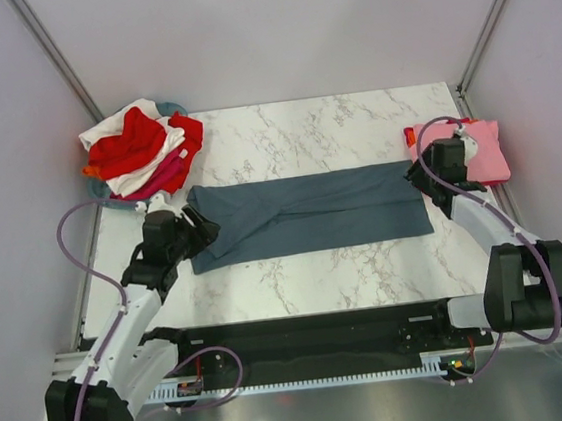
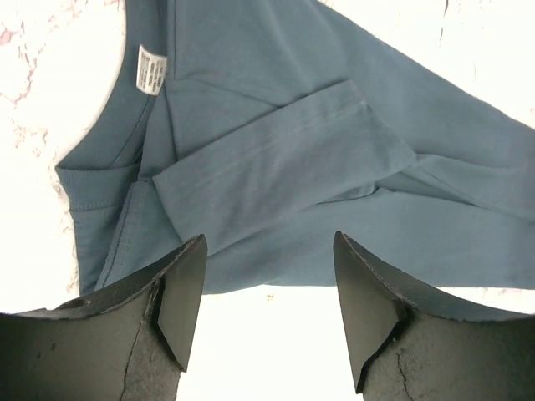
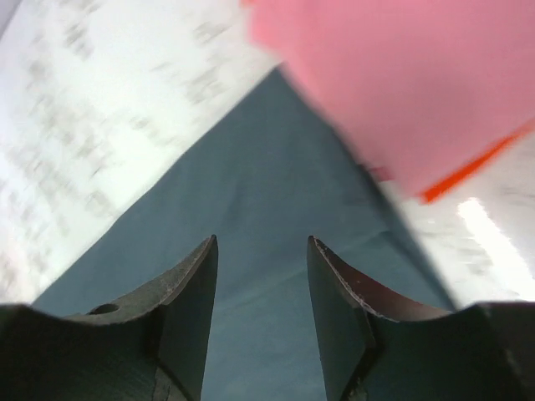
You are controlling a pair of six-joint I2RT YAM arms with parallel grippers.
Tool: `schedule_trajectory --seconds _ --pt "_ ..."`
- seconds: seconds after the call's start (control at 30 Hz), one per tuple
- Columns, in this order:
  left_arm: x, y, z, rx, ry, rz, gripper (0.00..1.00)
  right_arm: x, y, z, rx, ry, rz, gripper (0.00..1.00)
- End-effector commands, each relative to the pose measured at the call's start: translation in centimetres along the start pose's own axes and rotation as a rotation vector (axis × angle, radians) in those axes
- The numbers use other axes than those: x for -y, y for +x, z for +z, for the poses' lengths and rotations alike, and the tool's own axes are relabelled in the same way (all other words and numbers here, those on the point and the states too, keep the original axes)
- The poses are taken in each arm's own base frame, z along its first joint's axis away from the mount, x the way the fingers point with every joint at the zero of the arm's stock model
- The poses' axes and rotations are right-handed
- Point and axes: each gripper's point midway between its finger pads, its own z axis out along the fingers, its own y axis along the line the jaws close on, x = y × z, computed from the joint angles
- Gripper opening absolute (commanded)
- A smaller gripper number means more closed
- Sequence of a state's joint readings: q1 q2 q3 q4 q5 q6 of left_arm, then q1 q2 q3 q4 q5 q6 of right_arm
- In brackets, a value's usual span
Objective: Fold and stack the t-shirts
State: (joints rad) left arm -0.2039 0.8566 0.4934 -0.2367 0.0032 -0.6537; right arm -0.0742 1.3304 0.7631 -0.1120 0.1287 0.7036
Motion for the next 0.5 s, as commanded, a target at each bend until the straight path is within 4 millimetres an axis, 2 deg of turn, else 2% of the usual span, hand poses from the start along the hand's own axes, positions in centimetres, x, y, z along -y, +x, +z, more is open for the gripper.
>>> schedule_trajectory --seconds 0.0,0.03,0.07,0.1,0.13,0.17,0.2,0.23,0.27,0.33,0.37,0.4,0.43,0.47 --pt "1.5 -1.9 -0.2 -0.01 0.011 -0.025 0.7 -6.9 1.0 -1.5 -0.034 -0.239 -0.075 0.54" --pt "1.5 -2.3 0.1 -0.019 0.008 -0.039 0.7 -8.2 2.4 -1.6 -0.085 -0.289 -0.09 0.54" --pt "1.2 -1.5 1.2 -0.082 -0.006 -0.054 0.69 -10.2 4.4 -2.3 -0.138 -0.357 -0.125 0.53" --pt "1.7 -2.5 1.6 -0.079 -0.002 -0.068 0.67 -11.4 5.2 -2.4 -0.161 -0.384 -0.142 0.52" --pt "1.8 -2.6 2.2 -0.1 -0.005 -0.074 0.66 -12.2 6.2 -2.6 -0.183 -0.405 -0.167 0.53" --pt "1.7 -2.1 3.1 -0.139 -0.019 -0.082 0.66 -14.9 7.2 -3.7 -0.186 -0.48 -0.205 0.52" --pt "2.3 -3.0 3.4 -0.134 -0.011 -0.084 0.65 -15.8 8.1 -4.0 -0.198 -0.507 -0.233 0.52" --pt "2.4 -3.2 3.8 -0.135 -0.015 -0.096 0.65 -16.4 9.4 -3.7 -0.229 -0.519 -0.255 0.52" --pt "2.6 -3.5 4.2 -0.135 -0.017 -0.102 0.65 -17.8 11.1 -4.4 -0.262 -0.559 -0.288 0.52" --pt "3.0 -4.1 5.2 -0.146 -0.025 -0.122 0.63 -20.0 13.3 -4.6 -0.318 -0.619 -0.326 0.52" --pt "3.5 -4.6 5.5 -0.142 -0.021 -0.13 0.61 -22.1 14.4 -5.6 -0.34 -0.675 -0.349 0.51" --pt "3.3 -4.4 6.0 -0.155 -0.039 -0.144 0.54 -22.4 16.3 -5.1 -0.384 -0.674 -0.368 0.5" --pt "3.3 -4.4 6.3 -0.159 -0.048 -0.16 0.53 -23.1 17.2 -5.1 -0.399 -0.683 -0.38 0.5" --pt "3.2 -4.7 6.7 -0.15 -0.065 -0.191 0.54 -24.9 18.1 -6.0 -0.406 -0.723 -0.401 0.5"
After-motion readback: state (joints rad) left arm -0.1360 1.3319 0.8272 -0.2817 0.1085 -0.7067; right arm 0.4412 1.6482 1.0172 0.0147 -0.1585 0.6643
